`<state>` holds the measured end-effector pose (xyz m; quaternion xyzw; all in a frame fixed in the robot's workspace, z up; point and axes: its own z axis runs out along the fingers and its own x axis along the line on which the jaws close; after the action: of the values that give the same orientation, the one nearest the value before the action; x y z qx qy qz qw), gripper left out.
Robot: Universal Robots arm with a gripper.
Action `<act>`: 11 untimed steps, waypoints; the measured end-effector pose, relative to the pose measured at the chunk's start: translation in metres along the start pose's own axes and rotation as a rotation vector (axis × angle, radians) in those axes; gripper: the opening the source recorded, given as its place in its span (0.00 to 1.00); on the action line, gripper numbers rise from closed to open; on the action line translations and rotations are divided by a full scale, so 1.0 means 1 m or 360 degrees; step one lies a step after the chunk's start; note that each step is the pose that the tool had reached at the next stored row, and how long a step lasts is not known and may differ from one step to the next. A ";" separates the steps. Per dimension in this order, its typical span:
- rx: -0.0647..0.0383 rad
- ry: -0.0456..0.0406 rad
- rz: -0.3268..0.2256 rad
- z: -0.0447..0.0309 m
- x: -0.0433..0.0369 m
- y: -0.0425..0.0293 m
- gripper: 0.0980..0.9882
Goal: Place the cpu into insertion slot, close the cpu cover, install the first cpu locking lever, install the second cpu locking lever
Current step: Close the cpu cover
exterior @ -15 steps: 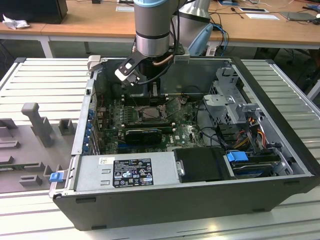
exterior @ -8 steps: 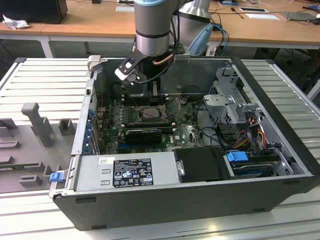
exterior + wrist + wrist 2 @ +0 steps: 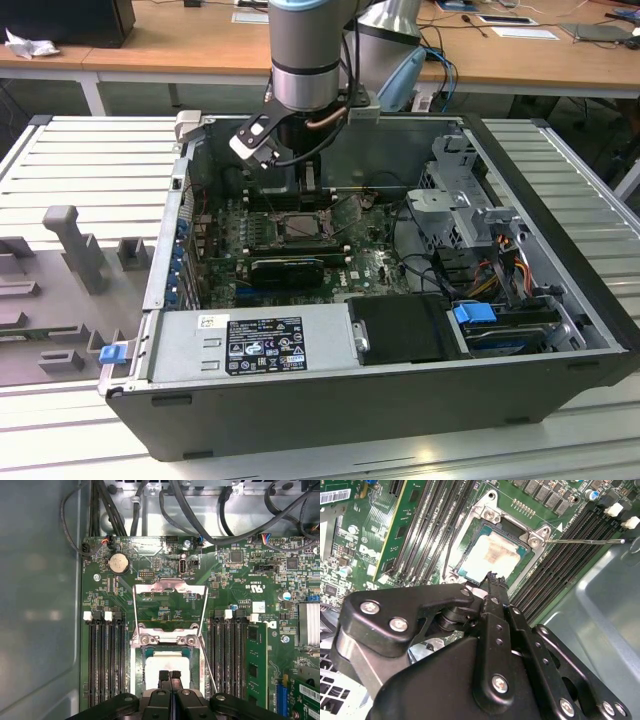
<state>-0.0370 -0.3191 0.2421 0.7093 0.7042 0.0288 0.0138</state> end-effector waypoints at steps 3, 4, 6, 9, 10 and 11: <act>0.0000 0.0000 0.0000 -0.0006 0.0000 0.0001 0.01; 0.0000 0.0000 0.0000 -0.0008 0.0000 0.0001 0.01; 0.0000 0.0000 0.0000 -0.0013 0.0000 0.0001 0.01; 0.0000 0.0000 0.0000 -0.0026 0.0001 0.0002 0.01; 0.0000 0.0000 0.0000 -0.0033 0.0001 0.0002 0.01; 0.0000 0.0000 0.0000 -0.0038 0.0001 0.0002 0.01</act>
<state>-0.0369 -0.3191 0.2459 0.7093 0.7042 0.0289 0.0137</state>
